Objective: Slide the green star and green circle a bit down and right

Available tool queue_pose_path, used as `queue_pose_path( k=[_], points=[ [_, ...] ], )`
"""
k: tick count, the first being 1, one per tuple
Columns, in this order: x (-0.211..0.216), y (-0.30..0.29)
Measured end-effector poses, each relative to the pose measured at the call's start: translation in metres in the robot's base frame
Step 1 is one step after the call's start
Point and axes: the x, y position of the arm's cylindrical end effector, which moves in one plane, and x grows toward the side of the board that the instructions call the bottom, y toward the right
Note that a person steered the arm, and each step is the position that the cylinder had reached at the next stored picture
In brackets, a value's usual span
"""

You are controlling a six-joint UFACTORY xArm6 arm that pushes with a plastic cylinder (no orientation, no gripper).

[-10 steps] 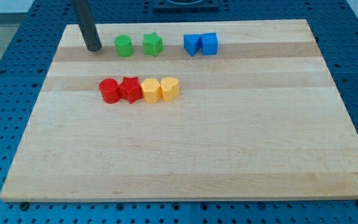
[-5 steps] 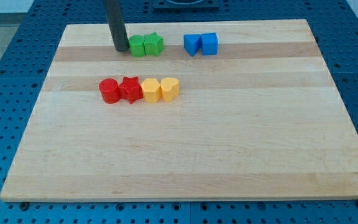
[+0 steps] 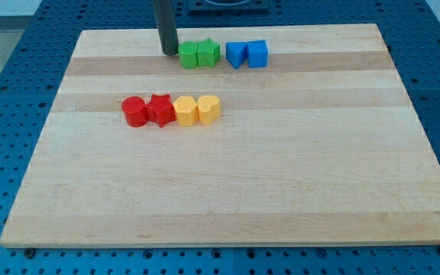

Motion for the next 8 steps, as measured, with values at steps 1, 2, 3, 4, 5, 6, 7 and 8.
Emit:
queue_pose_path(
  k=[1, 2, 3, 4, 5, 6, 7, 8],
  points=[
    [-0.016, 0.007],
    [-0.017, 0.026],
    [-0.016, 0.046],
    [-0.016, 0.06],
    [-0.016, 0.061],
    [-0.01, 0.062],
    [-0.002, 0.066],
    [-0.001, 0.069]
  ],
)
